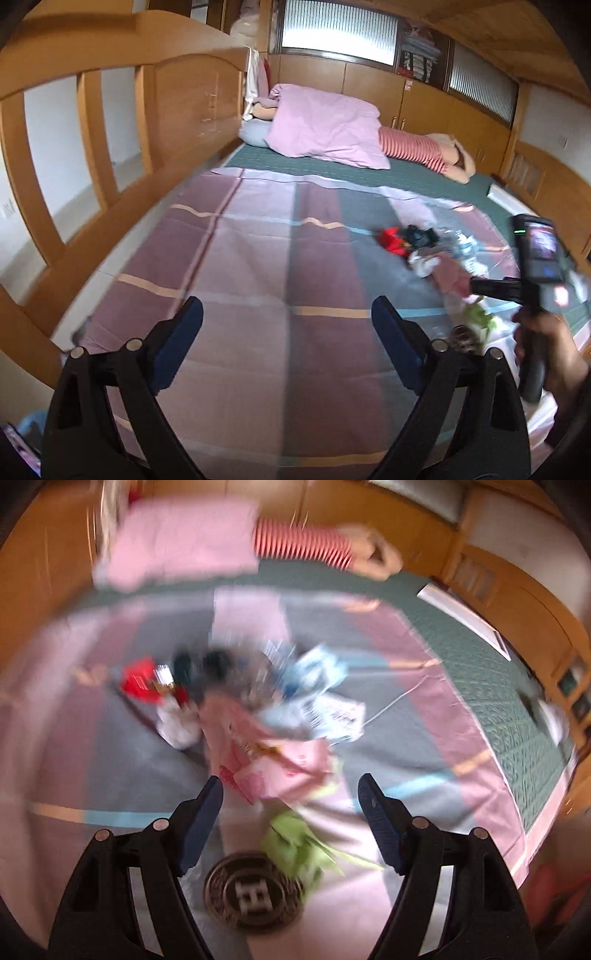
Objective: Collect trash
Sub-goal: 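Move the right gripper to the pink wipes package and grasp it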
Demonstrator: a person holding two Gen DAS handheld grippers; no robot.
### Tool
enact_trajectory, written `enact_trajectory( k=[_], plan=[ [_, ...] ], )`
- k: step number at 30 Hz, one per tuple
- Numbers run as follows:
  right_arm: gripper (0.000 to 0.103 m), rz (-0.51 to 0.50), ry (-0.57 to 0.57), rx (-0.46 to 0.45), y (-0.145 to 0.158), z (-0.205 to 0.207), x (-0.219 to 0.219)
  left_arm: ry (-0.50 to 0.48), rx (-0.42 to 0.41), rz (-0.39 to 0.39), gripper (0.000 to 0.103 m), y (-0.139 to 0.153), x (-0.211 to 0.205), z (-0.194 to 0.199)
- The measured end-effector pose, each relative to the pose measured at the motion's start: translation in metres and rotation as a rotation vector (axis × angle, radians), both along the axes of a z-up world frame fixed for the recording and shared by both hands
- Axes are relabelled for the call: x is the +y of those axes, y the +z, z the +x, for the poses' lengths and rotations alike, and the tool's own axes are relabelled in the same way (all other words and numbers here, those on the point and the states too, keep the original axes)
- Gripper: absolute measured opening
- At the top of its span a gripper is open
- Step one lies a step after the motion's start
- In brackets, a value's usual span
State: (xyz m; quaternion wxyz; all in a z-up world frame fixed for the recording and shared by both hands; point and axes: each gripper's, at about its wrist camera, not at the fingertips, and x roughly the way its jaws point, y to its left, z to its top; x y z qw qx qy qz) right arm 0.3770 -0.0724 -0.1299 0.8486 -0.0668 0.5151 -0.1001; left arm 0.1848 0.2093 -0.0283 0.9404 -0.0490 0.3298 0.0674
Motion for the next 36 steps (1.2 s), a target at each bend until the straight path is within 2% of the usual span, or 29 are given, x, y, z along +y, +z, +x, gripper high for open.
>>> enact_trajectory(
  k=[2,3,4,5,6,8,12,15,20,24,26,27,29,30,31,32,33,35,36],
  plan=[
    [0.073,-0.055,0.001,0.044,-0.022,0.01,0.004,0.01,0.009,0.003,0.092,-0.007,0.008,0.009],
    [0.066,-0.081,0.007,0.048,-0.03,0.014,0.006,0.002,0.013,0.001,0.092,-0.008,0.014,0.004],
    [0.049,-0.088,0.016,0.044,-0.034,0.014,0.007,-0.013,0.023,0.008,0.092,-0.01,0.012,0.005],
    [0.042,-0.088,0.025,0.036,-0.035,0.013,0.007,-0.02,0.029,0.017,0.092,-0.007,0.012,0.001],
    [0.024,-0.093,0.031,0.019,-0.033,0.012,0.008,-0.021,0.033,0.029,0.092,-0.008,0.012,0.002],
    [0.013,-0.064,0.058,0.001,-0.024,0.011,0.01,-0.018,0.041,0.035,0.092,-0.012,0.013,0.002],
    [0.009,0.073,0.094,-0.054,0.003,-0.004,0.012,-0.013,0.068,0.01,0.092,-0.014,0.015,0.004],
    [0.009,0.189,0.171,-0.06,0.021,-0.023,0.023,-0.006,0.082,0.014,0.092,-0.019,0.015,0.006],
    [0.008,0.362,0.311,-0.006,0.031,-0.054,0.054,0.004,0.108,0.02,0.092,-0.027,0.015,0.009],
    [0.008,0.454,0.436,0.052,0.032,-0.072,0.086,0.048,0.125,0.036,0.092,-0.033,0.023,0.012],
    [0.008,0.55,0.525,0.085,0.035,-0.079,0.1,0.076,0.144,0.028,0.092,-0.036,0.029,0.015],
    [0.012,0.595,0.553,0.099,0.037,-0.079,0.103,0.086,0.153,0.015,0.092,-0.038,0.033,0.016],
    [0.034,0.642,0.549,0.067,0.048,-0.079,0.098,0.111,0.171,-0.014,0.092,-0.041,0.041,0.017],
    [0.052,0.643,0.523,0.026,0.055,-0.078,0.091,0.123,0.179,-0.024,0.092,-0.043,0.044,0.017],
    [0.063,0.625,0.452,-0.05,0.064,-0.072,0.076,0.134,0.187,-0.034,0.092,-0.044,0.048,0.017],
    [0.066,0.604,0.39,-0.087,0.067,-0.067,0.064,0.139,0.192,-0.041,0.092,-0.045,0.049,0.017],
    [0.072,0.558,0.277,-0.121,0.068,-0.057,0.047,0.143,0.195,-0.047,0.092,-0.045,0.051,0.017],
    [0.075,0.517,0.111,-0.127,0.063,-0.039,0.022,0.142,0.196,-0.053,0.092,-0.046,0.051,0.017],
    [0.075,0.517,0.069,-0.116,0.058,-0.032,0.014,0.139,0.197,-0.052,0.092,-0.046,0.051,0.017]
  ],
)
